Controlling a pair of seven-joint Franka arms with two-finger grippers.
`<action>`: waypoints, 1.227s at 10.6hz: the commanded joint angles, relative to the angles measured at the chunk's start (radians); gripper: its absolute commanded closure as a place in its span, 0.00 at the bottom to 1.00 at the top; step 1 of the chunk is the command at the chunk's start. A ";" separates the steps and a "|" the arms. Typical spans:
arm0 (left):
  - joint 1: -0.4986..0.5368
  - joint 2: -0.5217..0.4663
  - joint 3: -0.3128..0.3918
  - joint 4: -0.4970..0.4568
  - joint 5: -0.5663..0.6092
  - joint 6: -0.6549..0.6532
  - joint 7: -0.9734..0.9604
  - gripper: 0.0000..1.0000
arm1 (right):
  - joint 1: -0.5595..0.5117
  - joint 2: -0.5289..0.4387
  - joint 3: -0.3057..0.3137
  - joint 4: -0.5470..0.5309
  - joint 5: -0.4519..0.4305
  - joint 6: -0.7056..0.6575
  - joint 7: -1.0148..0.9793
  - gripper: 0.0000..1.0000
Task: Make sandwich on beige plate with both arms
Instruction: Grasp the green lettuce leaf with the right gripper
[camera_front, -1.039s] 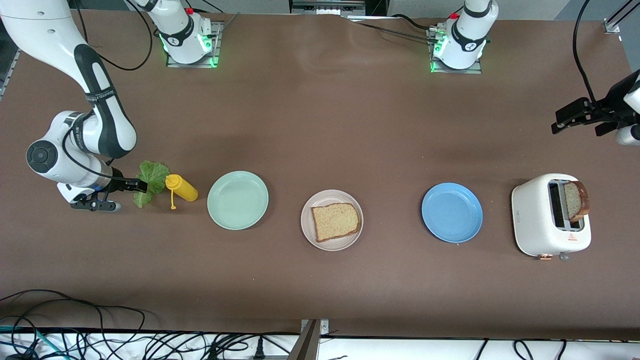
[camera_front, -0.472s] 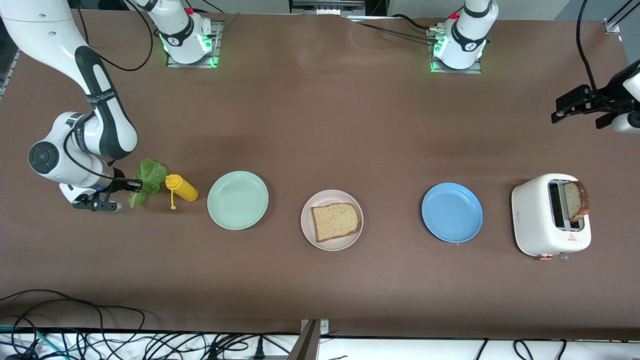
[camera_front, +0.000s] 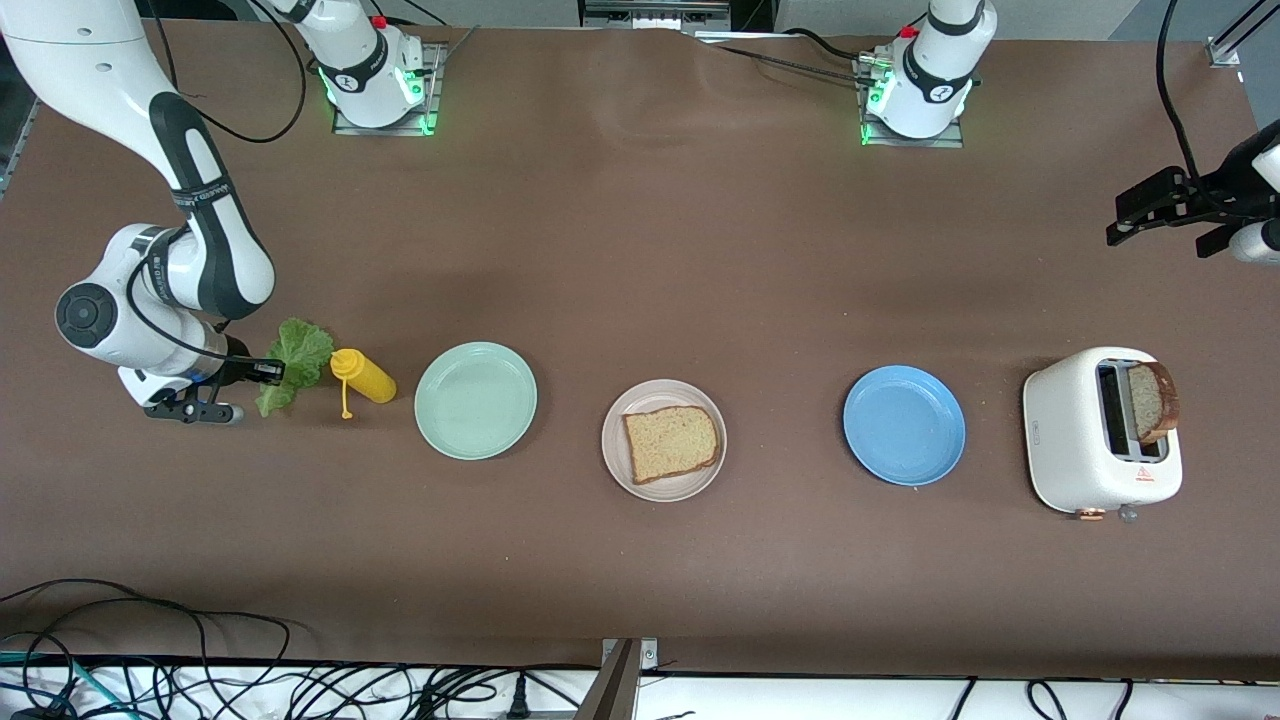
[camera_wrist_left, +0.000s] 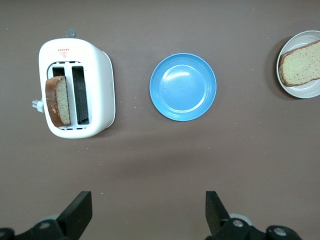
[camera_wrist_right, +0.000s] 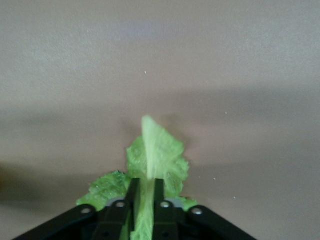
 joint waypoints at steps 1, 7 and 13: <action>0.009 0.018 -0.001 0.036 -0.005 -0.022 0.027 0.00 | -0.012 0.026 0.011 0.013 0.045 0.025 0.002 0.32; 0.003 0.018 -0.003 0.034 0.018 -0.022 0.030 0.00 | -0.007 0.026 0.013 0.016 0.041 0.027 -0.015 1.00; 0.010 0.018 -0.003 0.034 0.018 -0.022 0.033 0.00 | -0.004 0.008 0.013 0.100 0.026 -0.057 -0.035 1.00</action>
